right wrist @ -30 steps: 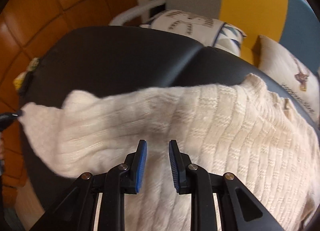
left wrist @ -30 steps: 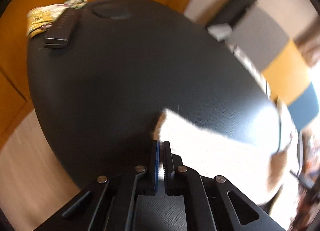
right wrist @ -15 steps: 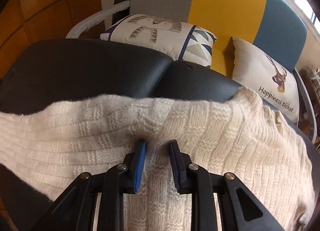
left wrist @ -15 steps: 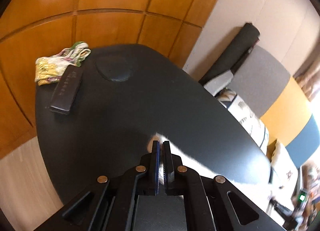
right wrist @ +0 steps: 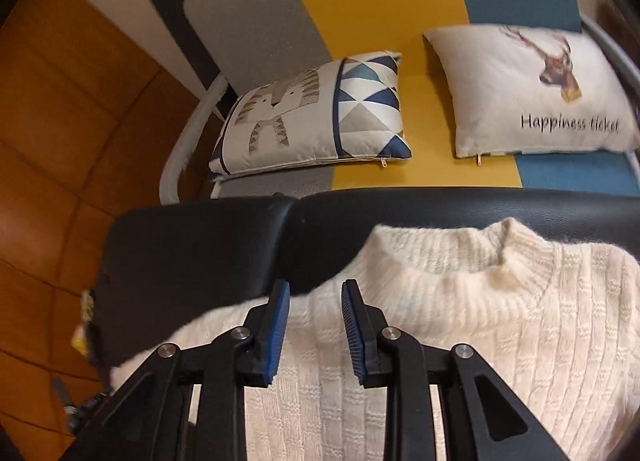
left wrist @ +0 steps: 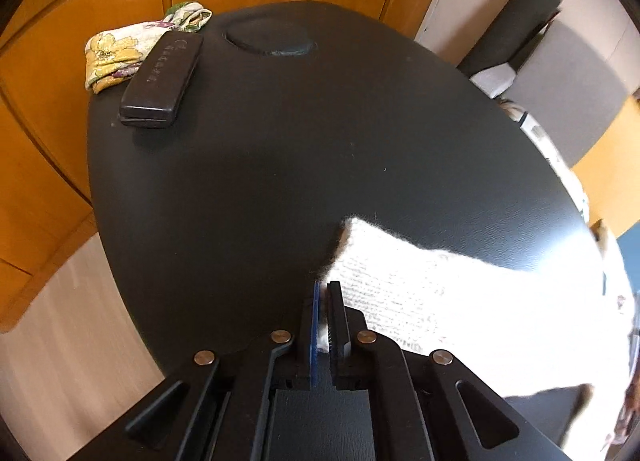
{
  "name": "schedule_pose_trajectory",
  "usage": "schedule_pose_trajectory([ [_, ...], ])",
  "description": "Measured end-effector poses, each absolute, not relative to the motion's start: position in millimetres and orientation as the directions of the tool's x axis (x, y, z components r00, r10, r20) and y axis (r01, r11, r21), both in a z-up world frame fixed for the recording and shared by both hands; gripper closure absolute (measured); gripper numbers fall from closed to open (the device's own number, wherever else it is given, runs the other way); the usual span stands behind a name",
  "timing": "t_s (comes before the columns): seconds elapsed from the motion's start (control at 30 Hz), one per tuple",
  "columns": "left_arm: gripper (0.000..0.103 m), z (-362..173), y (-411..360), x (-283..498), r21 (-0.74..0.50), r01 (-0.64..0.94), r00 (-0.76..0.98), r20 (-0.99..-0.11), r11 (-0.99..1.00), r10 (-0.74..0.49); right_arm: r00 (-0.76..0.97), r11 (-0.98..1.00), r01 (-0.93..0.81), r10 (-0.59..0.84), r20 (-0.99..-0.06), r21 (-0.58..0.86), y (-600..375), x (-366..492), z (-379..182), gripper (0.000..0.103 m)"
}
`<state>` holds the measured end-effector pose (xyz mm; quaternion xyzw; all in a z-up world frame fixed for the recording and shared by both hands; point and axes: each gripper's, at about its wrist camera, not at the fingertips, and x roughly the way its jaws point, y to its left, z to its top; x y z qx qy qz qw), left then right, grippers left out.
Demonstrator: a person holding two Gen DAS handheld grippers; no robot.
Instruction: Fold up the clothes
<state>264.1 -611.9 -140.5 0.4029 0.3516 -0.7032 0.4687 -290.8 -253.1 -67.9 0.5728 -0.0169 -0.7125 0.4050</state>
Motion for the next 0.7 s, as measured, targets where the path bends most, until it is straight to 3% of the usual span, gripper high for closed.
schedule_pose_trajectory([
  [0.03,0.097,-139.9,-611.2,266.3,-0.112,0.94,-0.234,-0.899,-0.322,-0.369,0.014,-0.667,0.545,-0.599,-0.801,0.508,-252.0,-300.2,-68.5,0.073],
  [0.1,0.085,-138.1,-609.9,268.8,-0.103,0.934,-0.23,-0.905,-0.342,-0.357,0.045,-0.675,0.555,-0.56,-0.827,0.487,-260.6,-311.7,-74.1,0.07],
  [0.3,0.081,-111.6,-598.2,239.3,-0.142,0.889,-0.305,-0.892,-0.435,-0.333,0.094,-0.698,0.601,-0.423,-0.901,0.39,-297.1,-336.9,-105.7,0.066],
  [0.47,0.075,-81.5,-557.9,156.9,-0.171,0.733,-0.452,-0.846,-0.658,-0.283,0.124,-0.66,0.676,-0.337,-0.933,0.328,-319.6,-334.1,-129.0,0.066],
  [0.5,0.073,-80.0,-548.4,133.5,-0.175,0.69,-0.475,-0.842,-0.703,-0.257,0.112,-0.629,0.705,-0.357,-0.927,0.328,-320.3,-328.9,-126.1,0.069],
  [0.53,0.072,-78.6,-538.9,110.2,-0.178,0.644,-0.496,-0.837,-0.744,-0.23,0.099,-0.604,0.729,-0.373,-0.923,0.322,-320.5,-323.7,-123.6,0.086],
  [0.57,0.071,-77.1,-529.4,86.8,-0.18,0.596,-0.516,-0.832,-0.783,-0.201,0.081,-0.595,0.743,-0.375,-0.924,0.306,-318.8,-318.7,-122.8,0.095],
  [0.7,0.069,-72.5,-491.3,-5.0,-0.184,0.387,-0.573,-0.815,-0.903,-0.08,0.049,-0.523,0.793,-0.456,-0.889,0.312,-303.2,-295.9,-113.5,0.099],
])
